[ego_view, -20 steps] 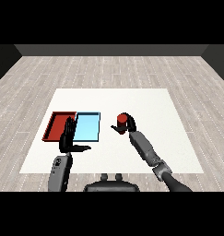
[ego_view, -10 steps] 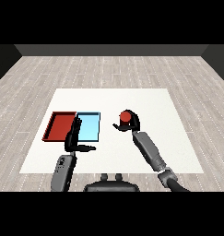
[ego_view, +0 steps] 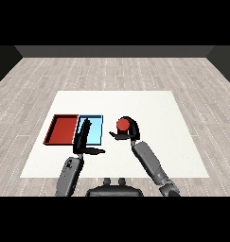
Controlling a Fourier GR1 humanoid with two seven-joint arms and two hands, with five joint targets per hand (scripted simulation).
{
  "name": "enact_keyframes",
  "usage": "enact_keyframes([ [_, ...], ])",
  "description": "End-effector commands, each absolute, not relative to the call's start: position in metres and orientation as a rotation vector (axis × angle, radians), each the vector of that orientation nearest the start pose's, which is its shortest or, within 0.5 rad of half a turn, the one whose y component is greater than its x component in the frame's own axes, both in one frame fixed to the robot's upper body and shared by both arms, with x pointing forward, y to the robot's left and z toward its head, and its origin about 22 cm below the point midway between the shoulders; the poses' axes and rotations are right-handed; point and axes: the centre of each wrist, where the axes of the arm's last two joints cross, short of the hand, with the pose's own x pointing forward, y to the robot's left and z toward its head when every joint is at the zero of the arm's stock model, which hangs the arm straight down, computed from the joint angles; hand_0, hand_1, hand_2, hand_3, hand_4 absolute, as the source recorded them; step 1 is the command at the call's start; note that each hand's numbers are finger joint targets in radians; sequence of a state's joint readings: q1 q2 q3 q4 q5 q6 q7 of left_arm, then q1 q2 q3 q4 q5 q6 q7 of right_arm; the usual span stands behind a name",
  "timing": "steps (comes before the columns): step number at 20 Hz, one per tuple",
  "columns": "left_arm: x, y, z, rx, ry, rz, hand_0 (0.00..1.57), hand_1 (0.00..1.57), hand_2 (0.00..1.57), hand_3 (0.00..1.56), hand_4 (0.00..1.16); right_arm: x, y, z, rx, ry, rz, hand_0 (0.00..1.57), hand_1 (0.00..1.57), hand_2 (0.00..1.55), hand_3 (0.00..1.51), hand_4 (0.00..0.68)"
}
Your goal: Pick the red can and put it in the red box
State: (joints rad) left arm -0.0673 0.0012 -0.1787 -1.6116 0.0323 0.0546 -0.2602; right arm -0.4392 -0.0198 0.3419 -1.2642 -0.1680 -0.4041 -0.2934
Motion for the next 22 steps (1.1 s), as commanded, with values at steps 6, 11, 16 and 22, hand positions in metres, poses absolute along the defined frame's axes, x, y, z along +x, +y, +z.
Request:
enact_keyframes([
  [6, 0.253, 0.139, 0.033, -0.245, -1.844, -0.109, 0.0, 0.0, 0.0, 0.0, 0.0, 0.306, -0.099, 0.023, 0.15, -1.914, 0.013, 1.45, 1.45, 1.45, 1.4, 0.661],
  [11, 0.277, 0.115, 0.012, -0.24, -1.808, -0.111, 0.0, 0.0, 0.0, 0.0, 0.0, 0.309, -0.085, 0.037, 0.152, -1.919, 0.011, 1.46, 1.46, 1.45, 1.39, 0.632],
  [16, 0.283, 0.098, -0.006, -0.278, -1.774, -0.117, 0.0, 0.0, 0.0, 0.0, 0.0, 0.289, -0.083, 0.031, 0.162, -1.934, 0.032, 1.46, 1.46, 1.44, 1.38, 0.639],
  [22, 0.258, 0.11, -0.032, -0.292, -1.74, -0.116, 0.0, 0.0, 0.0, 0.0, 0.0, 0.296, -0.058, 0.051, 0.148, -1.919, 0.028, 1.45, 1.45, 1.43, 1.38, 0.641],
])
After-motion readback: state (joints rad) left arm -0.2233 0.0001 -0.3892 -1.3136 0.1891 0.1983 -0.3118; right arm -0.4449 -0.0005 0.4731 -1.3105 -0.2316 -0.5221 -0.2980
